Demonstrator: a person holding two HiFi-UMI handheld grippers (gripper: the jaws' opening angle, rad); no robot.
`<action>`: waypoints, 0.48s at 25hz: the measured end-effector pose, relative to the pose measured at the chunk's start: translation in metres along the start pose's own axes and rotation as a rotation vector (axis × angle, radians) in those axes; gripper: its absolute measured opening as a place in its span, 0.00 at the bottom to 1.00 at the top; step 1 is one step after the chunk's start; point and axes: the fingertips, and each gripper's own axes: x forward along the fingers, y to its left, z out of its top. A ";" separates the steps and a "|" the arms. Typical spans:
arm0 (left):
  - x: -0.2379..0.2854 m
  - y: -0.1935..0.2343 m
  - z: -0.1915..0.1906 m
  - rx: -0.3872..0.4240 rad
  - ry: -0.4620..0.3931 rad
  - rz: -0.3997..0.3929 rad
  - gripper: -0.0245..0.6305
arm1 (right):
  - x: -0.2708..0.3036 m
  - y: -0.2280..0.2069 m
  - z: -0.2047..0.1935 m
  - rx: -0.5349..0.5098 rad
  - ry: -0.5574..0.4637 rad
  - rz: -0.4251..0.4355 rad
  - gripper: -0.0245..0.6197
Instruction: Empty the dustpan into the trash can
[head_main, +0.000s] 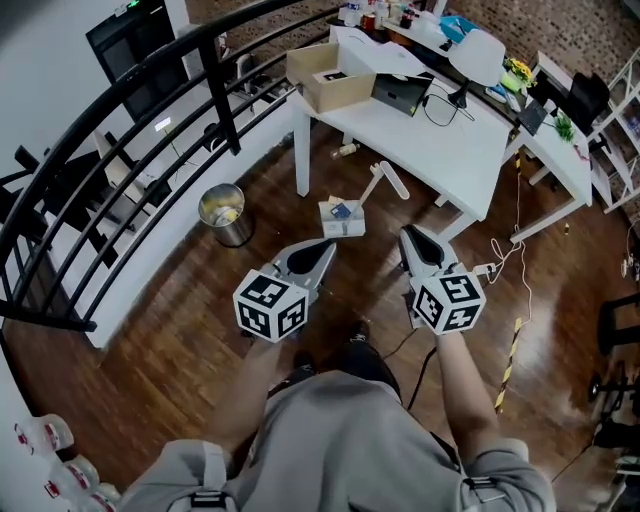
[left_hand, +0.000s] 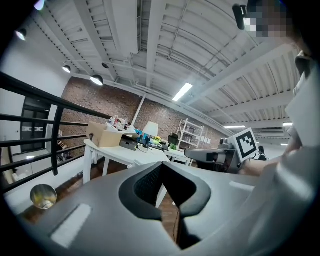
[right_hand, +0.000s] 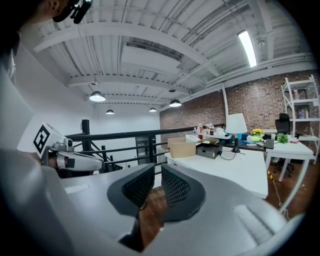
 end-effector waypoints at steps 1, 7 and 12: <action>0.004 0.008 -0.001 -0.006 0.007 0.002 0.04 | 0.010 -0.007 -0.001 0.009 0.009 -0.011 0.08; 0.038 0.059 0.001 -0.024 0.034 0.031 0.04 | 0.087 -0.053 -0.019 0.005 0.098 -0.031 0.22; 0.083 0.092 0.006 -0.024 0.081 0.047 0.04 | 0.161 -0.115 -0.048 0.003 0.218 -0.057 0.27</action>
